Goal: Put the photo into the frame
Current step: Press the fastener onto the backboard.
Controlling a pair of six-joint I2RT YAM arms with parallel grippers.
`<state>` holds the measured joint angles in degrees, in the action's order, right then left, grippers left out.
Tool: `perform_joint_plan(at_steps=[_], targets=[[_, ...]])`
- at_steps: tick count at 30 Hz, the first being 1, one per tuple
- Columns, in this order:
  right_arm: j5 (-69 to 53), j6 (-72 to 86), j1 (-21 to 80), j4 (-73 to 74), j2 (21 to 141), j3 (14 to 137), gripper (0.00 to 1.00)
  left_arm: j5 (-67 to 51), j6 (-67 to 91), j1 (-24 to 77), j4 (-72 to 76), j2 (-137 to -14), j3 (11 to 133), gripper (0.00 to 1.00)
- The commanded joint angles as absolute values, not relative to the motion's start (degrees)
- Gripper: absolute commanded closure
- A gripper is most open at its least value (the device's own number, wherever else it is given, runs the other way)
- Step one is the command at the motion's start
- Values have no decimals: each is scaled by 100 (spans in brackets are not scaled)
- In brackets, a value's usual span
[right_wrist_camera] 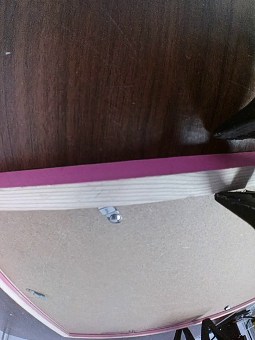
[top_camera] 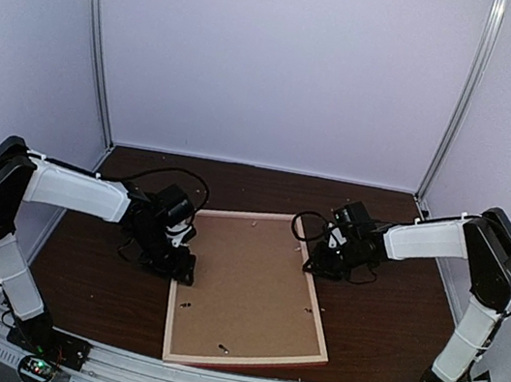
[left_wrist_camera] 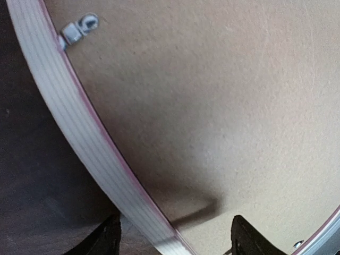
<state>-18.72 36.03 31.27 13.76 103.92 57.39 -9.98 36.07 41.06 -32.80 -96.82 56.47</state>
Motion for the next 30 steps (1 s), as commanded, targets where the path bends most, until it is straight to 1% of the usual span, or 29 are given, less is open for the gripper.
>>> perform_joint_plan(at_steps=[1, 9, 15, 23, 30], targets=[[-1298, 3712, 2917, 2012, 10577, 5324, 66, -816, 3756, 4282, -3318, -9555, 5515, 28], [-1189, 3765, 2712, 1938, 10316, 5033, 67, -746, 3849, 4519, -3322, -9479, 5436, 28], [-1206, 3781, 2559, 1827, 10164, 4869, 67, -796, 3734, 4662, -3322, -9563, 5642, 27], [-1386, 3779, 2549, 1628, 10269, 4799, 67, -892, 3616, 5054, -3316, -9755, 5911, 27], [-1499, 3750, 2544, 1558, 10294, 4782, 67, -606, 3752, 5124, -3380, -9883, 5939, 27]])
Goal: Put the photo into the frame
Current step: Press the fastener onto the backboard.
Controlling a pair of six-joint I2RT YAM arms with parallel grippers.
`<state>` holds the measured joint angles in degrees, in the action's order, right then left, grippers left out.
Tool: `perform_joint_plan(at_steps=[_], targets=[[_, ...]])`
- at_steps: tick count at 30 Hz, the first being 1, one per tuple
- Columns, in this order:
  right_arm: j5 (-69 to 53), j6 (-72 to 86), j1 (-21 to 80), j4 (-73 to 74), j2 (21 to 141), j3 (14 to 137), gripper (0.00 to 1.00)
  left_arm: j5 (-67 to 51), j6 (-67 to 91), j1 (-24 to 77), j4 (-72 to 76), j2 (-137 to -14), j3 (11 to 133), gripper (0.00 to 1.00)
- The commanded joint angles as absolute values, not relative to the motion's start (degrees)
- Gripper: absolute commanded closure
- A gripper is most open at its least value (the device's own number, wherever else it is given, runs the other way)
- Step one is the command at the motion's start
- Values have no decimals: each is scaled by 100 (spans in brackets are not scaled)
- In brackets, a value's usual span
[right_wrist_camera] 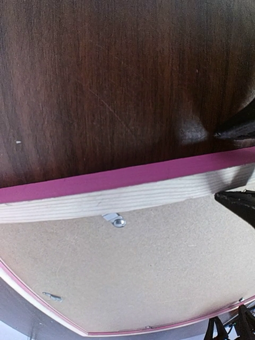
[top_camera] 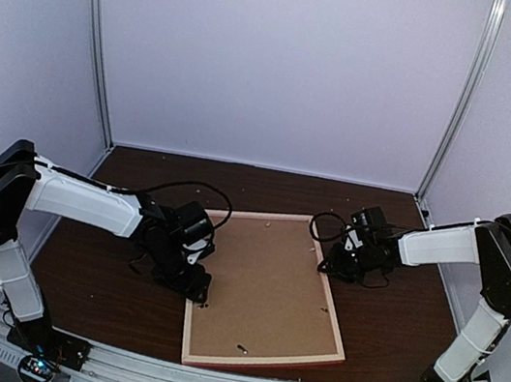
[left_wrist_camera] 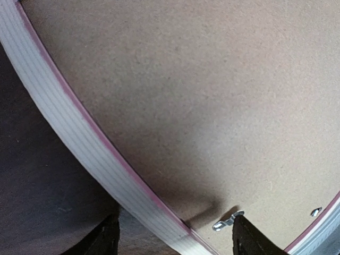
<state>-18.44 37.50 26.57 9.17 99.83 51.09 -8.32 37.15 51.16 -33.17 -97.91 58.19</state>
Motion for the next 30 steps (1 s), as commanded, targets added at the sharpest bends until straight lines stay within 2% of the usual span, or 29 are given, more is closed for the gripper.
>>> perform_joint_plan(at_steps=[1, 13, 25, 30], targets=[[-1500, 3750, 2548, 1550, 10297, 4775, 67, -549, 3777, 5124, -3403, -9908, 5961, 27], [-1552, 3767, 2549, 1477, 10338, 4729, 66, -604, 3724, 5212, -3410, -10204, 6084, 28], [-1590, 3763, 2549, 1426, 10359, 4685, 67, -571, 3811, 5769, -3682, -10182, 5931, 29], [-1620, 3775, 2549, 1390, 10354, 4650, 67, -407, 3954, 5783, -3723, -10119, 5749, 36]])
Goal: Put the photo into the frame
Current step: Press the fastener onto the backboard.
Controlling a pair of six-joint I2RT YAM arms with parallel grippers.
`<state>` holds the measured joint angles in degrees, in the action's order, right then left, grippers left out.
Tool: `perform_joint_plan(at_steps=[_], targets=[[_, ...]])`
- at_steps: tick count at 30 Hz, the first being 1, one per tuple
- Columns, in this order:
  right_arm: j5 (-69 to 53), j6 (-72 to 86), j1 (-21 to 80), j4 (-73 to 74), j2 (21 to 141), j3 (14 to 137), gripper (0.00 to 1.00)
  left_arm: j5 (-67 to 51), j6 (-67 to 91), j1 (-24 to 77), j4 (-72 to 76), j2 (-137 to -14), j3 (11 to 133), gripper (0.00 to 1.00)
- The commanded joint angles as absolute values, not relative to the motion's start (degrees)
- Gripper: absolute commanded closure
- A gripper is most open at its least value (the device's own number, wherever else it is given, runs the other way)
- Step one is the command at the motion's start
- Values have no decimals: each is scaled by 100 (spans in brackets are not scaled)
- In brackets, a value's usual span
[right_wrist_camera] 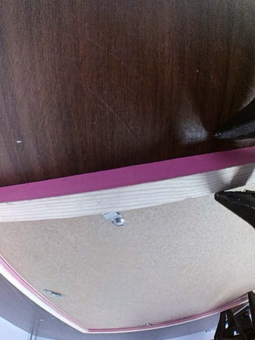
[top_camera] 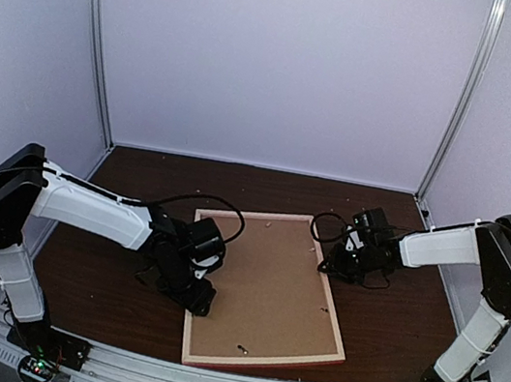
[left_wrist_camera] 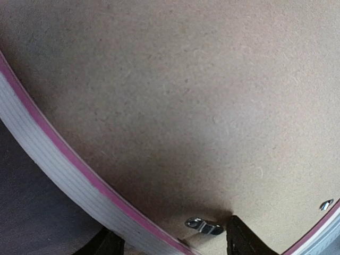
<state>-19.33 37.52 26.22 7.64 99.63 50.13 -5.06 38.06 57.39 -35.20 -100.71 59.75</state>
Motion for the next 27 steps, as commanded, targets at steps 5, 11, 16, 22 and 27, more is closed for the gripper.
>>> perform_joint_plan(at_steps=[5, 11, 16, 22, 27], targets=[[-1645, 3778, 2549, 1372, 10363, 4649, 67, -270, 3983, 5778, -3717, -10110, 5867, 40], [-1674, 3771, 2549, 1356, 10350, 4642, 67, -279, 4175, 5757, -3674, -10063, 5823, 48], [-1695, 3767, 2547, 1349, 10354, 4644, 67, -294, 4359, 5710, -3603, -9918, 5675, 53], [-1722, 3758, 2549, 1351, 10355, 4658, 67, -344, 4342, 5696, -3547, -9949, 5690, 62], [-1722, 3760, 2549, 1322, 10327, 4616, 67, -458, 4450, 5639, -3452, -9897, 5503, 67]])
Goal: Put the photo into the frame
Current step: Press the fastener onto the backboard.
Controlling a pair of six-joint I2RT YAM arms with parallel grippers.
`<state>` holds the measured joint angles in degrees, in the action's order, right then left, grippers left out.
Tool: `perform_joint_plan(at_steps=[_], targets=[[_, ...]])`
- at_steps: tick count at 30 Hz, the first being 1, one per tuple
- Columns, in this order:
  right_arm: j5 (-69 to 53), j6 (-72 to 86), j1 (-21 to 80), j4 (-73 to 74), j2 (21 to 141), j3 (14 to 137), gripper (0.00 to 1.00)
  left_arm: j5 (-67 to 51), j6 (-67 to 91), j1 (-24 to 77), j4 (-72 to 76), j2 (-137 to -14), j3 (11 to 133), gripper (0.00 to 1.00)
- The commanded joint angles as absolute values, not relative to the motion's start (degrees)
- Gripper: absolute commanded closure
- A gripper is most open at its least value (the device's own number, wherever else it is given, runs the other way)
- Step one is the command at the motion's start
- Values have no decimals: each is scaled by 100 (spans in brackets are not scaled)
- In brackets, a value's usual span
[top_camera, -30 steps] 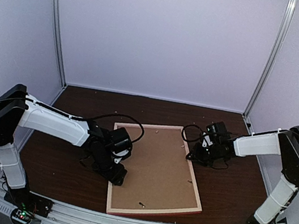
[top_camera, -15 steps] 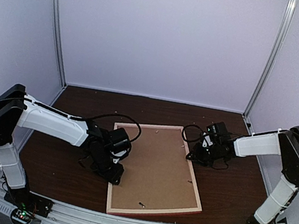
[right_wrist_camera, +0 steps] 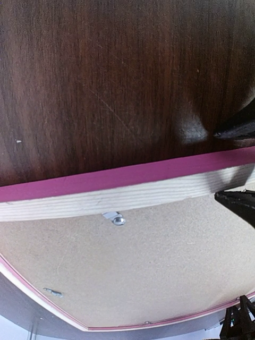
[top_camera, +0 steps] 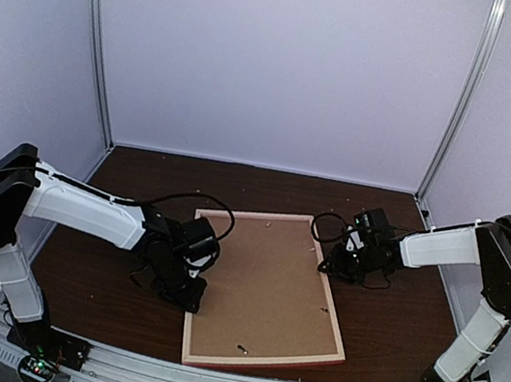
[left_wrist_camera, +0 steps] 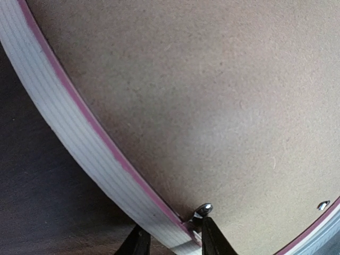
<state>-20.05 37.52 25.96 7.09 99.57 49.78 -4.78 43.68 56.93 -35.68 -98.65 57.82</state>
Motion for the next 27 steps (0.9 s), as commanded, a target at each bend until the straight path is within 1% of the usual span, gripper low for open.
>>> perform_joint_plan(at_steps=[1, 10, 15, 18, 21, 27], targets=[[-1723, 3763, 2549, 1320, 10332, 4610, 67, -491, 4470, 5625, -3433, -9889, 5468, 67], [-1757, 3792, 2558, 1234, 10341, 4548, 67, -710, 4511, 5540, -3109, -9743, 5403, 67], [-1758, 3797, 2557, 1215, 10353, 4536, 67, -791, 4407, 5526, -3127, -9663, 5580, 49], [-1764, 3801, 2556, 1197, 10371, 4529, 67, -800, 4375, 5519, -3156, -9597, 5633, 43], [-1764, 3809, 2558, 1181, 10371, 4522, 67, -758, 4368, 5500, -3190, -9571, 5634, 40], [-1766, 3805, 2557, 1179, 10353, 4520, 67, -784, 4338, 5258, -3179, -9468, 5591, 40]])
